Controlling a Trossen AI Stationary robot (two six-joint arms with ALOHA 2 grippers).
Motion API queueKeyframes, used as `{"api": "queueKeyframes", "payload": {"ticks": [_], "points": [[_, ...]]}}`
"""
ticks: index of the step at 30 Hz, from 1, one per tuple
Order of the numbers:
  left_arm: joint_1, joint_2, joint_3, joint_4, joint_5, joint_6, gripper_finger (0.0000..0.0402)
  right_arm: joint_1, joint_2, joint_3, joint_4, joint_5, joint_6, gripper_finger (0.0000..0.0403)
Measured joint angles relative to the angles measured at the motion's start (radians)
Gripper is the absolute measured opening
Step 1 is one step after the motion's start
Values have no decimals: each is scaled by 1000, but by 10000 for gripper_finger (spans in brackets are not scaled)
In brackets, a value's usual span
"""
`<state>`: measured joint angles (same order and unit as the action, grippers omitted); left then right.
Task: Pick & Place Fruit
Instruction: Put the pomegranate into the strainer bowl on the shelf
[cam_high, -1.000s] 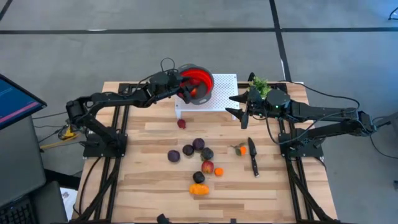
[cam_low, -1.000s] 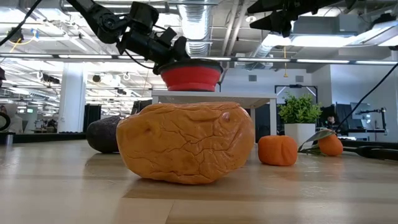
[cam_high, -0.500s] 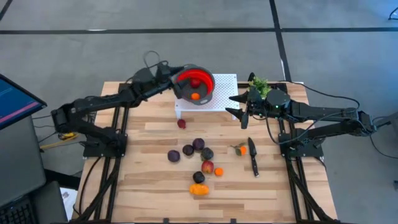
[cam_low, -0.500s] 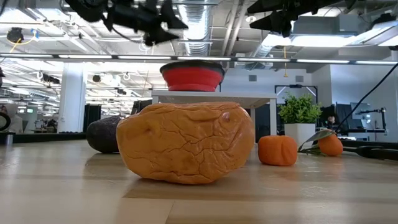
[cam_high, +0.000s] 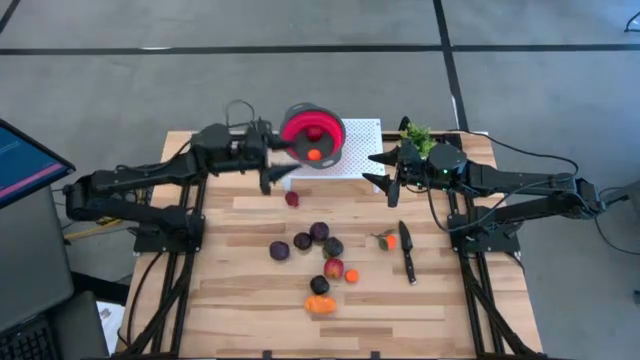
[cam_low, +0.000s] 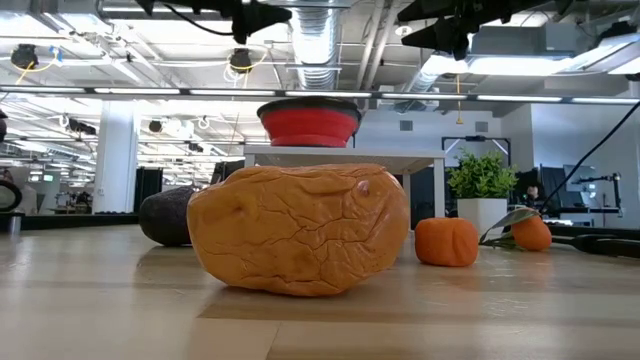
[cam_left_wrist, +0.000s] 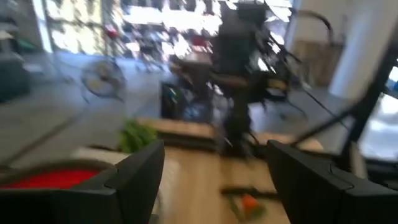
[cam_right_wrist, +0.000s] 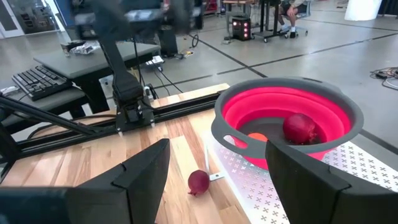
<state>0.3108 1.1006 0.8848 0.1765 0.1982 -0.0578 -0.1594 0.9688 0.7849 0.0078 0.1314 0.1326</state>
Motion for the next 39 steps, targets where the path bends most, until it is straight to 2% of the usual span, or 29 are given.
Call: {"api": "queueKeyframes", "payload": {"ticks": [8, 18, 21, 26, 32, 36, 39], "points": [[-133, 37, 0, -176, 2, 0, 265, 0, 0, 0, 0, 0, 0, 260], [-238, 47, -121, -198, 1, 0, 264, 0, 0, 0, 0, 0, 0, 260], [-258, 47, -177, -199, -34, 0, 264, 0, 0, 0, -1, 0, 0, 260], [-264, 47, -271, -201, -178, -3, 264, 0, 0, 0, 0, 0, 0, 260], [-264, 47, -332, -199, -407, -10, 264, 0, 0, 0, 0, 0, 0, 260], [-264, 68, -341, -198, -600, -170, 264, 0, 0, 0, 0, 0, 0, 260], [-264, 109, -341, -184, -638, -270, 264, 0, 0, 0, 0, 0, 0, 260]]}}
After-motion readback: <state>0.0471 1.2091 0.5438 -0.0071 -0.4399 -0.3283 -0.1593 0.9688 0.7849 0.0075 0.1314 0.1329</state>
